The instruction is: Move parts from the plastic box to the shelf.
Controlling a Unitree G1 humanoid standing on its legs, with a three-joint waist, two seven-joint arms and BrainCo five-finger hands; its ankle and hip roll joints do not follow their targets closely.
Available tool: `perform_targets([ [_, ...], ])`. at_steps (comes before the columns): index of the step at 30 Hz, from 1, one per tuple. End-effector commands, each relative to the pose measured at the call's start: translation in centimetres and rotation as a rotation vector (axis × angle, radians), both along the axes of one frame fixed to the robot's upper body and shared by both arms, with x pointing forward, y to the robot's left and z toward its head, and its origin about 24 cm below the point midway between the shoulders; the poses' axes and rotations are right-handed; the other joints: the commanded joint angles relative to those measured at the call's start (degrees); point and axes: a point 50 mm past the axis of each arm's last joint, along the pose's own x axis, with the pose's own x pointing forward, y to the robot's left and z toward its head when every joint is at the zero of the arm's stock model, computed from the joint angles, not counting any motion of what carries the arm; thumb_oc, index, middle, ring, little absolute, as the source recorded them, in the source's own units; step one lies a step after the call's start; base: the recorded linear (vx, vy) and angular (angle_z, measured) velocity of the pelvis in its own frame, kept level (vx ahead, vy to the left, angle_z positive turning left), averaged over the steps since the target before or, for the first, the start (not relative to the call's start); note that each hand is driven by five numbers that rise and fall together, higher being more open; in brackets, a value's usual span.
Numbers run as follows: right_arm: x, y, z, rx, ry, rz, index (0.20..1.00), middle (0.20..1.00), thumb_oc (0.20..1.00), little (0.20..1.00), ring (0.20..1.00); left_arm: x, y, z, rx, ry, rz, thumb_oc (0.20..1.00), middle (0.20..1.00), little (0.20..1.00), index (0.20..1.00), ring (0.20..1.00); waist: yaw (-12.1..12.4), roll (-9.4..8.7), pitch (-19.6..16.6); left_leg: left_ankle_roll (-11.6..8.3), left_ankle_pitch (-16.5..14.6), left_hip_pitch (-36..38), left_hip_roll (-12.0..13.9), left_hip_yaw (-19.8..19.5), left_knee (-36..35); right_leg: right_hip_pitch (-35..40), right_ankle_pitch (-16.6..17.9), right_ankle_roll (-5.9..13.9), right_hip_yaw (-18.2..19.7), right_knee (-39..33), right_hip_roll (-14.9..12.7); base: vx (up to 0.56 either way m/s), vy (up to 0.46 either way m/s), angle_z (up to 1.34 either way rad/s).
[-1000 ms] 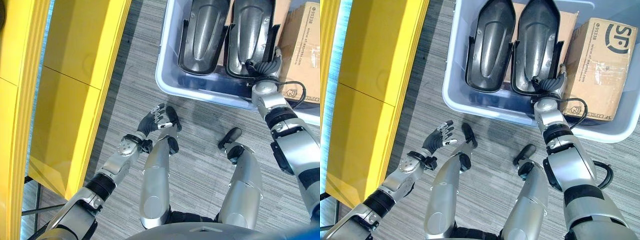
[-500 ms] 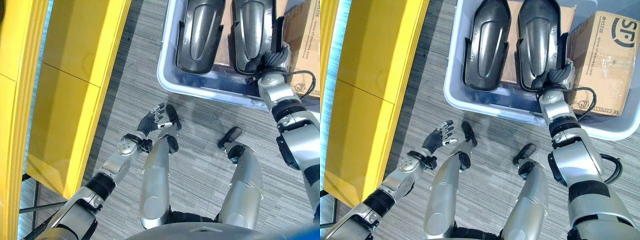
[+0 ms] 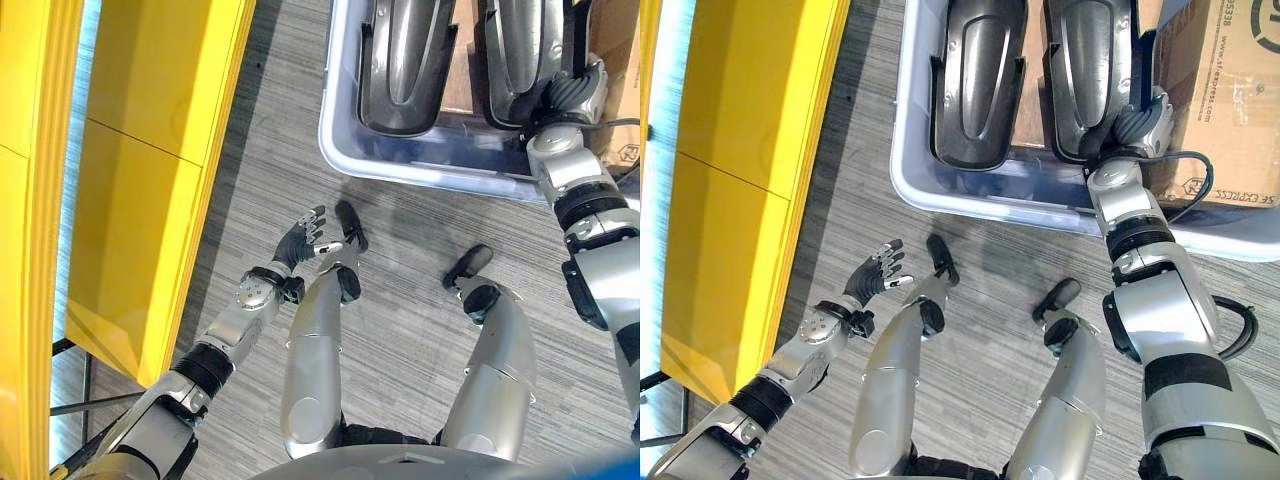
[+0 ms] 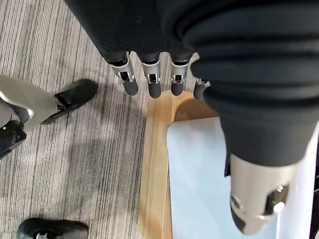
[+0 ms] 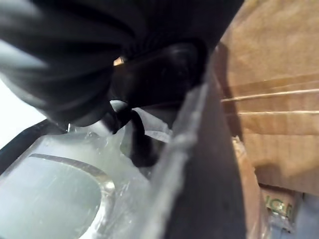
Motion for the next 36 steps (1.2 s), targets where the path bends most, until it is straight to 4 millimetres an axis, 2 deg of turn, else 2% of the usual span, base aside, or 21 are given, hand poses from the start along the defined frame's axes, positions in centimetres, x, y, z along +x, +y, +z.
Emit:
perform_targets([
  [1, -1.6, -1.0, -7.2, 0.004, 0.105, -0.050, 0.200, 0.200, 0.200, 0.200, 0.200, -0.3, -0.1, 0.7, -0.008, -0.085, -0.035, 1.000, 1.000, 1.000, 1.000, 1.000, 1.67, 0.40, 1.07, -8.23, -7.49, 2.25, 4.23, -3.33, 4.95, 1.90, 5.05, 6.74, 0.36, -3.80, -1.66, -0.03, 0.004, 0.04],
  [3, -1.6, -0.7, -5.4, -0.060, 0.011, -0.062, 0.200, 0.200, 0.200, 0.200, 0.200, -0.7, 0.5, 0.4, -0.009, -0.084, -0.020, 1.000, 1.000, 1.000, 1.000, 1.000, 1.32, -0.32, 1.07, -8.17, -7.27, 4.95, 4.14, -3.27, 3.81, 4.36, 5.28, 6.89, 0.33, -5.13, -0.95, -0.02, 0.009, 0.01],
  [5, -1.6, -0.6, -4.7, -0.083, -0.024, -0.063, 0.200, 0.200, 0.200, 0.200, 0.200, -1.0, 0.7, 0.3, -0.011, -0.081, -0.013, 1.000, 1.000, 1.000, 1.000, 1.000, 1.20, -0.58, 1.07, -8.16, -7.10, 6.65, 4.03, -3.16, 2.98, 5.92, 5.40, 6.93, 0.28, -6.02, -0.47, 0.00, 0.039, -0.08],
  [6, -1.7, -0.6, -1.9, -0.162, -0.126, -0.074, 0.200, 0.200, 0.200, 0.200, 0.200, -1.5, 1.4, 0.2, -0.008, -0.077, 0.002, 1.000, 1.000, 1.000, 1.000, 1.000, 0.83, -1.25, 1.07, -7.95, -7.00, 10.87, 3.70, -3.06, 1.63, 9.59, 5.47, 7.04, 0.50, -7.58, 0.53, 0.02, 0.058, -0.07],
  [7, -1.8, -0.7, -0.4, -0.194, -0.168, -0.083, 0.200, 0.200, 0.200, 0.200, 0.200, -1.8, 1.9, 0.2, -0.016, -0.072, 0.010, 1.000, 1.000, 1.000, 1.000, 1.000, 0.74, -1.69, 1.07, -7.84, -6.99, 13.98, 3.55, -2.75, 0.62, 12.40, 5.53, 7.14, 0.24, -8.82, 1.01, 0.01, 0.053, -0.06],
  [10, -2.0, -1.2, 1.4, -0.215, -0.206, -0.096, 0.200, 0.200, 0.200, 0.200, 0.200, -2.1, 2.6, 0.0, -0.015, -0.047, 0.010, 1.000, 1.000, 1.000, 1.000, 1.000, 1.03, -2.38, 1.07, -7.67, -7.13, 18.18, 3.23, -2.51, -0.32, 16.60, 5.41, 7.29, -0.22, -10.30, 1.48, 0.04, 0.004, -0.13],
  [11, -2.0, -1.2, 1.4, -0.218, -0.209, -0.097, 0.200, 0.200, 0.200, 0.200, 0.200, -2.2, 2.6, -0.1, -0.015, -0.045, 0.009, 1.000, 1.000, 1.000, 1.000, 1.000, 1.03, -2.38, 1.07, -7.68, -7.11, 18.47, 3.21, -2.50, -0.47, 16.91, 5.44, 7.31, -0.28, -10.48, 1.55, 0.05, 0.000, -0.08],
  [12, -2.1, -1.7, 2.6, -0.221, -0.222, -0.113, 0.200, 0.200, 0.200, 0.200, 0.200, -2.4, 3.0, -0.1, -0.011, -0.042, 0.008, 1.000, 1.000, 1.000, 1.000, 1.000, 1.35, -2.72, 1.07, -7.67, -6.95, 21.17, 2.90, -2.48, -1.53, 19.64, 5.36, 7.42, -0.63, -11.37, 1.87, 0.05, 0.000, -0.05],
  [18, -2.5, -3.3, 4.1, -0.185, -0.223, -0.153, 0.200, 0.200, 0.200, 0.200, 0.200, -2.9, 3.6, -0.1, 0.006, -0.044, -0.011, 1.000, 1.000, 1.000, 1.000, 1.000, 2.61, -3.30, 1.07, -7.83, -5.66, 28.26, 1.63, -3.18, -5.65, 27.66, 5.27, 7.54, -1.77, -14.65, 3.50, 0.05, -0.014, -0.04],
  [22, -2.6, -4.0, 3.9, -0.152, -0.204, -0.163, 0.200, 0.200, 0.200, 0.200, 0.200, -3.4, 3.8, -0.5, 0.028, -0.038, -0.019, 1.000, 1.000, 1.000, 1.000, 1.000, 3.25, -3.53, 1.05, -7.88, -5.05, 31.67, 1.08, -3.71, -7.18, 32.34, 5.34, 7.23, -2.68, -16.97, 4.55, 0.06, -0.017, 0.00],
  [28, -2.1, -3.9, 1.5, -0.045, -0.125, -0.097, 0.200, 0.200, 0.200, 0.200, 0.200, -4.5, 3.8, -1.8, 0.048, -0.004, -0.026, 1.000, 1.000, 1.000, 1.000, 1.000, 4.08, -4.47, -2.13, -7.93, -4.27, 36.07, 0.08, -4.59, -9.90, 38.36, 4.92, 6.70, -3.63, -20.65, 7.03, 0.08, 0.012, 0.04],
  [32, -1.8, -3.0, -0.7, 0.004, -0.072, 0.011, 0.200, 0.200, 0.200, 0.200, 0.200, -5.0, 3.8, -2.6, 0.040, 0.018, -0.013, 1.000, 1.000, 1.000, 1.000, 1.000, 3.81, -5.43, -4.33, -8.06, -3.92, 38.44, -0.18, -4.65, -11.29, 41.48, 5.21, 6.49, -3.59, -23.72, 8.57, 0.06, 0.056, -0.01],
  [34, -2.0, -1.8, -4.1, 0.092, -0.017, 0.143, 0.200, 0.200, 0.200, 0.200, 0.200, -5.4, 3.9, -3.1, 0.031, 0.034, 0.005, 1.000, 1.000, 1.000, 1.000, 1.000, 3.02, -6.60, -6.40, -7.90, -3.94, 40.18, -0.22, -4.66, -11.79, 43.78, 5.74, 6.47, -3.13, -25.77, 9.55, 0.11, 0.111, -0.06],
  [36, -2.2, -0.9, -5.7, 0.132, 0.009, 0.198, 0.200, 0.200, 0.200, 0.200, 0.200, -5.6, 3.9, -3.4, 0.018, 0.043, 0.016, 1.000, 1.000, 1.000, 1.000, 1.000, 2.52, -7.09, -7.39, -7.82, -3.89, 41.00, -0.27, -4.43, -12.14, 44.60, 6.23, 6.61, -2.89, -26.75, 9.75, 0.06, 0.087, -0.11],
])
